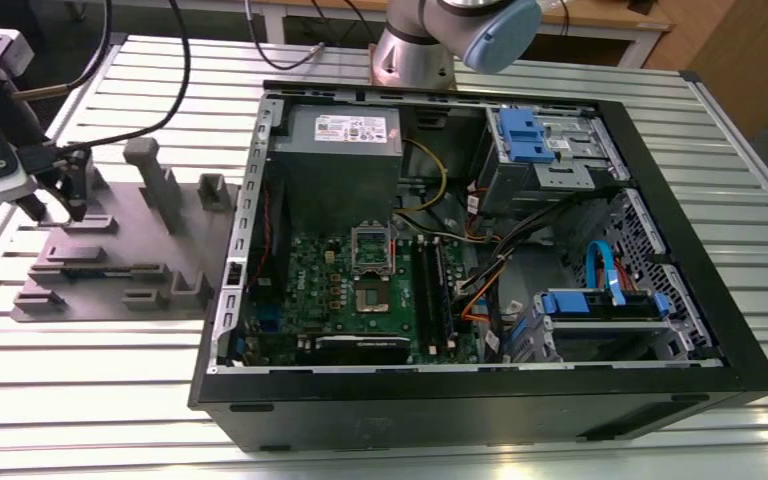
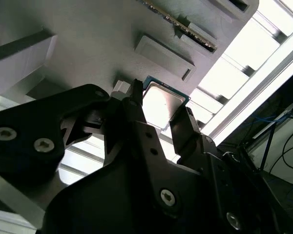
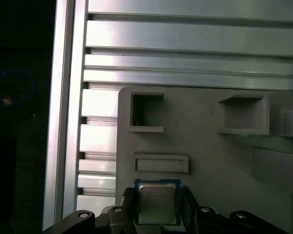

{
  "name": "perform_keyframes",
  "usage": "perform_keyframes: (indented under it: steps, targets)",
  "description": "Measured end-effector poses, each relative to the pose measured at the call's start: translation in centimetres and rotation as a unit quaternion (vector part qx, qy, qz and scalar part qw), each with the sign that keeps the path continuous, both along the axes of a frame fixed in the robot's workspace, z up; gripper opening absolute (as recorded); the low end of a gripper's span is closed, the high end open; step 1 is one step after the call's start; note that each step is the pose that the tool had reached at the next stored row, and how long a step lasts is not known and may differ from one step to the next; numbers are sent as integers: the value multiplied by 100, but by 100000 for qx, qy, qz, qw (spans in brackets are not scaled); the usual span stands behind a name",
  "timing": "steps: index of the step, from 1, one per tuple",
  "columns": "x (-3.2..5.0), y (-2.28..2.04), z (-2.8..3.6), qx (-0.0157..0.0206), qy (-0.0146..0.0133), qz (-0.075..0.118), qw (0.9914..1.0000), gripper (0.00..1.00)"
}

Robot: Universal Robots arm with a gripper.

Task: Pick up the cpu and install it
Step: 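Pick up the cpu and move it towards the insertion slot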

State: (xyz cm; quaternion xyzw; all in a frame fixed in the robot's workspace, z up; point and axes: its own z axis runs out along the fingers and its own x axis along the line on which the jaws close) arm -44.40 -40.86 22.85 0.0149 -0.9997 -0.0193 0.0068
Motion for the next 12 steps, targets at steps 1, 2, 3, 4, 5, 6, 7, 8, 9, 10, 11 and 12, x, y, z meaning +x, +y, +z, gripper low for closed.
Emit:
perform_keyframes:
  steps: [1,2,3,4,5,6,7,8,9,10,11,12]
  targets:
    - [0,0,15,1,8,-1,100000,47]
    - [0,0,26,0,16,-2,100000,47]
    - [0,0,27,6,7,-2,100000,47]
    - [0,0,27,5,10,-2,100000,47]
    - [0,0,27,7,7,0,100000,47]
    - [0,0,28,4,11,-1,100000,47]
    - [0,0,28,3,15,-2,100000,47]
    - [0,0,28,0,16,-1,100000,47]
    - [0,0,28,0,17,-4,100000,47]
    - [0,0,28,-1,16,0,100000,47]
    - [0,0,29,-3,20,1,100000,47]
    - [0,0,28,-2,19,1,100000,47]
